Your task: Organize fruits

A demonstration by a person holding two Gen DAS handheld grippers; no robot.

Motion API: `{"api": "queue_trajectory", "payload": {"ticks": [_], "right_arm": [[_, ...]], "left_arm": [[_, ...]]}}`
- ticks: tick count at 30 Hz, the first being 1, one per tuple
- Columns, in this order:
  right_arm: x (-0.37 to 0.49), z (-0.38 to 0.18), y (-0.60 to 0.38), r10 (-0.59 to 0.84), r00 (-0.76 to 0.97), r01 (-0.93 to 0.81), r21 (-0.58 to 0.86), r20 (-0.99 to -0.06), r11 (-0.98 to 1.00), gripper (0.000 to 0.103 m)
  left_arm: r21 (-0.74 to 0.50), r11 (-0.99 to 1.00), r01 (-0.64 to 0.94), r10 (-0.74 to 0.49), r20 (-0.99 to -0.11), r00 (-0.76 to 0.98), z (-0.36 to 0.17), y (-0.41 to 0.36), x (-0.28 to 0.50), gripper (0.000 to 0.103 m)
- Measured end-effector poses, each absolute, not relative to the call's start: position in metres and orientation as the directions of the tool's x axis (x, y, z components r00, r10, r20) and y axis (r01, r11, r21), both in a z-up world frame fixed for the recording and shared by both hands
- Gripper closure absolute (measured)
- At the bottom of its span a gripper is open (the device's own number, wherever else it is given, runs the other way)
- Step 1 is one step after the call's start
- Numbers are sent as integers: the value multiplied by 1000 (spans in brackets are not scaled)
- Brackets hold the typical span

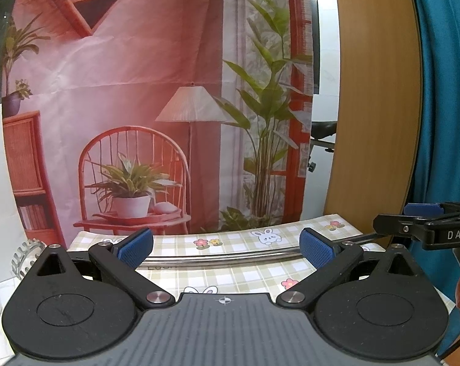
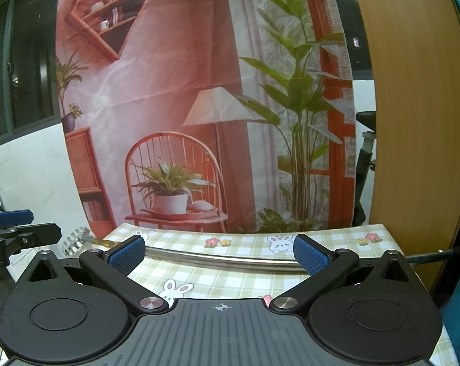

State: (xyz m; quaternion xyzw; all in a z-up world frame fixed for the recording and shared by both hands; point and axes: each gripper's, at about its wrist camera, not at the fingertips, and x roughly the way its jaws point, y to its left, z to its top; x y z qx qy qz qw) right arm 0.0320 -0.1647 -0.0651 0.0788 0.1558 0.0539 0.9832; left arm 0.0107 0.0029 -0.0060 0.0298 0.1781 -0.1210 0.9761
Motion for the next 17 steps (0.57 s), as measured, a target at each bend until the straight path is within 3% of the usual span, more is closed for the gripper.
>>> {"api": "queue_trajectory", "payload": {"ticks": [17], "right_arm": [[31,-69,-160,132,944,-82,172,-301,982,0]], "left_arm": [[13,969,245,-224,-358,906,-6,2,11,0]]}}
